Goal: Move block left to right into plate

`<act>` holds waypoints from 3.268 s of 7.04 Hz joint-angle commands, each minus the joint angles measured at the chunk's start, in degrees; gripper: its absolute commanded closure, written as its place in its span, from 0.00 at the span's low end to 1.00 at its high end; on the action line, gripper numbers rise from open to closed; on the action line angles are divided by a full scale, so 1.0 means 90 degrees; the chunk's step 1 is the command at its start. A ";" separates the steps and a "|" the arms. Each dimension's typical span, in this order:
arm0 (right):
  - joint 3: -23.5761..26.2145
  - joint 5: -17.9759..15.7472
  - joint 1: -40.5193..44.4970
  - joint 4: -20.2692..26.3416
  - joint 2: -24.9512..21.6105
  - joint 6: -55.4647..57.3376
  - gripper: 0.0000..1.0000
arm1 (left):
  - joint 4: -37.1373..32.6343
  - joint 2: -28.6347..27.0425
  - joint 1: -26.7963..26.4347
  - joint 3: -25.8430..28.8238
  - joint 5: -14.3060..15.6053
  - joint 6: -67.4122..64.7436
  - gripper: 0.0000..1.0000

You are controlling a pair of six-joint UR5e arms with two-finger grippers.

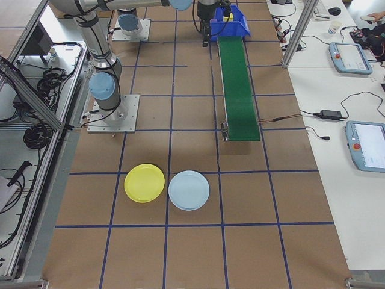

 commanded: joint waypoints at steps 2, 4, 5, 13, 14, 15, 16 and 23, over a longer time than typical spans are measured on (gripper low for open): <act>0.0004 -0.0010 -0.0004 0.0000 -0.0001 0.0000 0.00 | 0.0537 -0.0779 0.0006 0.0040 0.0042 -0.1041 0.00; 0.0004 -0.0010 0.0006 0.0000 -0.0001 0.0000 0.00 | 0.0596 -0.0936 -0.0004 -0.0076 0.0013 -0.1832 0.00; 0.0014 -0.0010 -0.0004 0.0000 -0.0001 0.0000 0.00 | 0.0596 -0.0975 -0.0004 -0.0086 -0.0035 -0.1913 0.02; 0.0052 0.0010 0.0025 -0.0009 -0.0001 0.0000 0.00 | 0.0947 -0.1444 -0.0004 -0.0224 -0.0212 -0.1067 0.75; 0.0062 0.0010 0.0016 -0.0009 -0.0001 0.0000 0.00 | 0.1286 -0.1222 -0.0014 -0.0165 -0.0221 -0.1035 0.76; 0.0072 0.0010 0.0016 -0.0009 -0.0001 0.0000 0.00 | 0.1357 -0.0814 -0.0043 -0.0020 -0.0202 -0.1054 0.76; 0.0082 0.0010 0.0006 -0.0009 -0.0001 0.0000 0.00 | 0.0894 -0.0171 -0.0140 0.0059 -0.0202 -0.1064 0.76; 0.0082 0.0010 0.0006 -0.0009 -0.0001 0.0000 0.00 | 0.2790 -0.1128 -0.2433 0.0460 -0.0300 -0.3036 0.73</act>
